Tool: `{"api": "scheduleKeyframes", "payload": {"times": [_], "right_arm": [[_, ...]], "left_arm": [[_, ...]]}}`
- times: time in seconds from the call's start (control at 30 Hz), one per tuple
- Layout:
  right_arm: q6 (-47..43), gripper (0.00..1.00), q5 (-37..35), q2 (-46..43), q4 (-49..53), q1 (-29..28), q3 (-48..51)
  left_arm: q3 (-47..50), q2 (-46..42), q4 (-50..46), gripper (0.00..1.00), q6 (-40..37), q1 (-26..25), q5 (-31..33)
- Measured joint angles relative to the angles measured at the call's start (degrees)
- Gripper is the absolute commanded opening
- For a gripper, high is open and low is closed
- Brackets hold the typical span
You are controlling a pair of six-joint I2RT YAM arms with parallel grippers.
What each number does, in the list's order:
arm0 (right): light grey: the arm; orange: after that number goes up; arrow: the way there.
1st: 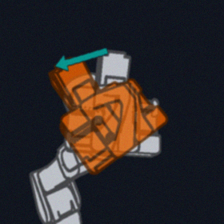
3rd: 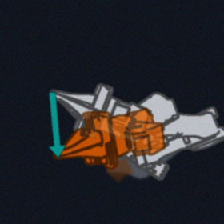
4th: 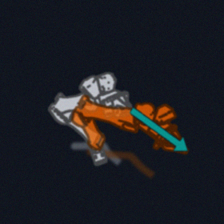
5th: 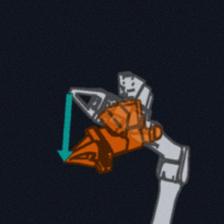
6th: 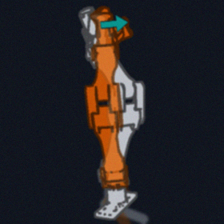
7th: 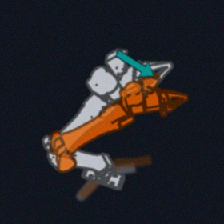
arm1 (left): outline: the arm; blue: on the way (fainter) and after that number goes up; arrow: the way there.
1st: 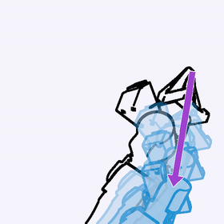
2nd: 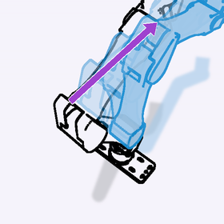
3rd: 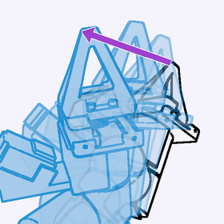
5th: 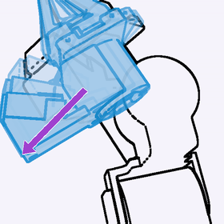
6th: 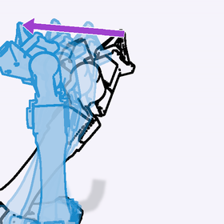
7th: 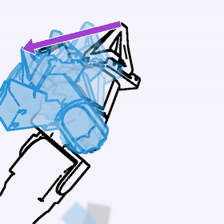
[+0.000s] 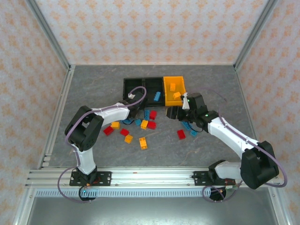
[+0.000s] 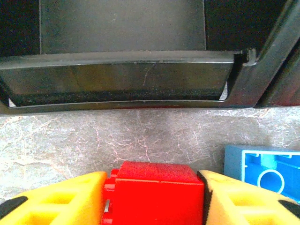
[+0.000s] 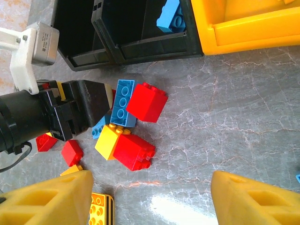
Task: Sort the legos into containers by color
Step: Pick up the lego from the center of the table, then place the lego in the container.
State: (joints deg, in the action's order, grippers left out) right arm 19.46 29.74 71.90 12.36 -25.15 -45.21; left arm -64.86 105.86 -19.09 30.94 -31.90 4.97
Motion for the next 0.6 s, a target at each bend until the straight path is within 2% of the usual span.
{"api": "scheduleKeyframes", "payload": {"times": [0.2,0.3,0.6], "right_arm": [[0.0,0.67,0.0,-0.02,0.02,0.0,0.0],[0.02,0.67,0.0,-0.02,-0.02,0.0,0.0],[0.22,0.67,0.11,-0.02,-0.48,0.0,0.0]], "left_arm": [[0.0,0.04,0.0,0.35,0.31,0.0,-0.02],[-0.13,0.04,-0.02,0.31,0.15,0.0,0.0],[-0.15,-2.6,-2.14,0.3,0.2,-0.02,0.02]]}}
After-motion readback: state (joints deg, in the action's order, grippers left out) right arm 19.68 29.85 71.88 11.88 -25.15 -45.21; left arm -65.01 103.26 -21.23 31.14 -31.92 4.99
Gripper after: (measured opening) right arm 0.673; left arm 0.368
